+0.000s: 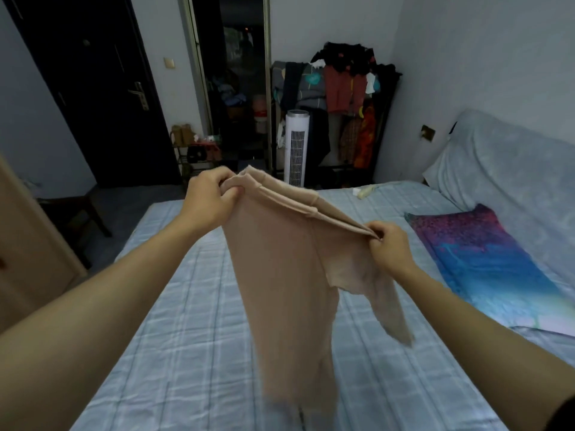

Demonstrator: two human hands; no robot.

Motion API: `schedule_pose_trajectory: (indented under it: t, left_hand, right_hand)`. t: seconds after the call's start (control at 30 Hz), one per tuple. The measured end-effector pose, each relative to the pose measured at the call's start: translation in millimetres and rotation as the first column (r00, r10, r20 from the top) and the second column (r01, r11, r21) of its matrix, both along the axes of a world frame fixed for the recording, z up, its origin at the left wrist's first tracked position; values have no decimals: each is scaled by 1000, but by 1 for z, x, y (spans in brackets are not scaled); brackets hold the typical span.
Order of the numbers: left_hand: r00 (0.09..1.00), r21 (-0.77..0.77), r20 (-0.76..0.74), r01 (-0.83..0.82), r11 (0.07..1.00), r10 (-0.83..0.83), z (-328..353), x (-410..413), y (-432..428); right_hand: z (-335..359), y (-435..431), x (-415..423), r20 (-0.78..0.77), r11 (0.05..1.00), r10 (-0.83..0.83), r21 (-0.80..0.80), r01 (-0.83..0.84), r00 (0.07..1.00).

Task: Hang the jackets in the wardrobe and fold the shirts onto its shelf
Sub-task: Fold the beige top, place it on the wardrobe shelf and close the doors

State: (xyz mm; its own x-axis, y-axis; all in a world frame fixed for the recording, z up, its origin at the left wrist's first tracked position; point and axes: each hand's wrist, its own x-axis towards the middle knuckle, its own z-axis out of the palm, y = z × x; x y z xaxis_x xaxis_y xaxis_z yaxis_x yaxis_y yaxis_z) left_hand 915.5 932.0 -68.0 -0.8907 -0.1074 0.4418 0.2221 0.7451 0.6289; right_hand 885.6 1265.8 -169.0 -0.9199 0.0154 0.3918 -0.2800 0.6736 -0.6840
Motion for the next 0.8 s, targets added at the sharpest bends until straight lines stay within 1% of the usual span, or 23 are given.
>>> schedule_pose_trajectory:
  t: [0.1,0.2,0.33,0.43,0.53,0.63,0.73,0.8]
  left_hand:
    - [993,21,-117,28,999,-25,4,-19,10]
    - [983,38,-168,80,996,-73,5,-17,17]
    - [980,6,-146,141,990,-139,-8,9,18]
    - [980,-27,-82,182,983,-184,-31,42,17]
    - [969,-55,17,248,967,-248,-67,87,18]
    - [914,-79,188,379,922,-360,-116,144,21]
    - [804,-99,387,523,847,-452,-165,190,17]
    - [693,-141,540,633,761,-477,-199,215,11]
  right_hand:
    - [11,10,-33,-72,999,-39,-6,39,997]
    - [16,20,-40,-105,999,-35,-33,32,994]
    - [9,28,-19,-126,1000,-11,-4,10,992]
    - [-19,34,8,-87,1000,-15,5,16,996]
    - [-58,40,47,-33,999,36,19,-35,999]
    - [-106,49,99,66,993,71,85,-77,995]
    - [-159,54,155,182,984,105,121,-128,978]
    - [-190,53,193,235,973,160,127,-193,959]
